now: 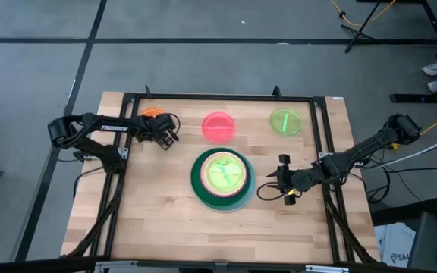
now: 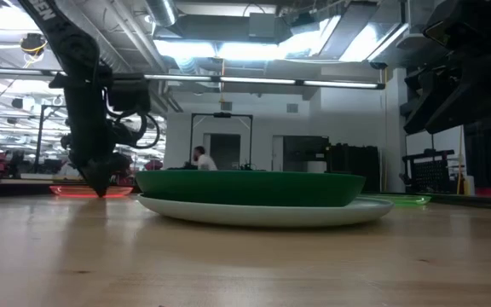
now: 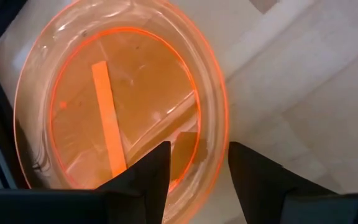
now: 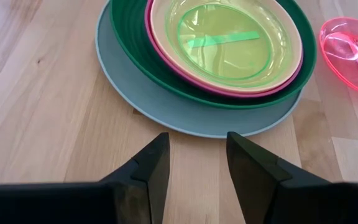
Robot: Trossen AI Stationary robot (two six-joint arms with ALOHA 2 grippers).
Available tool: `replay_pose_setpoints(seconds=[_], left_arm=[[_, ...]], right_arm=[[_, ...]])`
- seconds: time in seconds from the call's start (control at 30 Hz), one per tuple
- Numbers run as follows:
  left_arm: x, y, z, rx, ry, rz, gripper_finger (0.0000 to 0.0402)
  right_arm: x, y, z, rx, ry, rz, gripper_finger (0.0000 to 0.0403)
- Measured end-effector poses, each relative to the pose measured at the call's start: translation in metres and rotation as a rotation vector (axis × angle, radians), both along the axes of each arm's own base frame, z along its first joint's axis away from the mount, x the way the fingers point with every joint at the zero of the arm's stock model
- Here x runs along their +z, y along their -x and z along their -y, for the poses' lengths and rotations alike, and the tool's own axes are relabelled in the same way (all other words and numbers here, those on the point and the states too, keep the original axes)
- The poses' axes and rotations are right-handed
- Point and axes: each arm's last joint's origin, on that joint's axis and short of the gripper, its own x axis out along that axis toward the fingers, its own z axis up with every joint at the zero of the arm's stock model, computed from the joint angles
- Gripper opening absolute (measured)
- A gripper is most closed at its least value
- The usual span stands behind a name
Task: Stack plastic plates
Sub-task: Stack the orange transparent plate on top of the transparent green plate
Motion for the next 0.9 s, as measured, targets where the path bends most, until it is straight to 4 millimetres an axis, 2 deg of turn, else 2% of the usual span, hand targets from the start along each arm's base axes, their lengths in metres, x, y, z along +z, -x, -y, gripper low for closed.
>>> replay_pose_setpoints(seconds=[0.2, 0.63, 0.9], left_arm=[[-0.0014, 0.0014, -0.0009, -0.018, 0.011, -0.004, 0.0141], [-0.0027, 0.0012, -0.0007, -0.042, 0.005, -0.020, 0.0012], [-0.0024, -0.0030, 0.0055, -0.074, -0.023, -0.033, 0.0003]], right_arm=[[0.0002, 0.0000, 0.0005, -0.010, 0.015, 0.006, 0.0149], [0.0000, 0.0001, 0.0007, -0.018, 0.018, 0.006, 0.0149], [-0.0001, 0.0001, 0.0008, -0.019, 0.017, 0.005, 0.0150]])
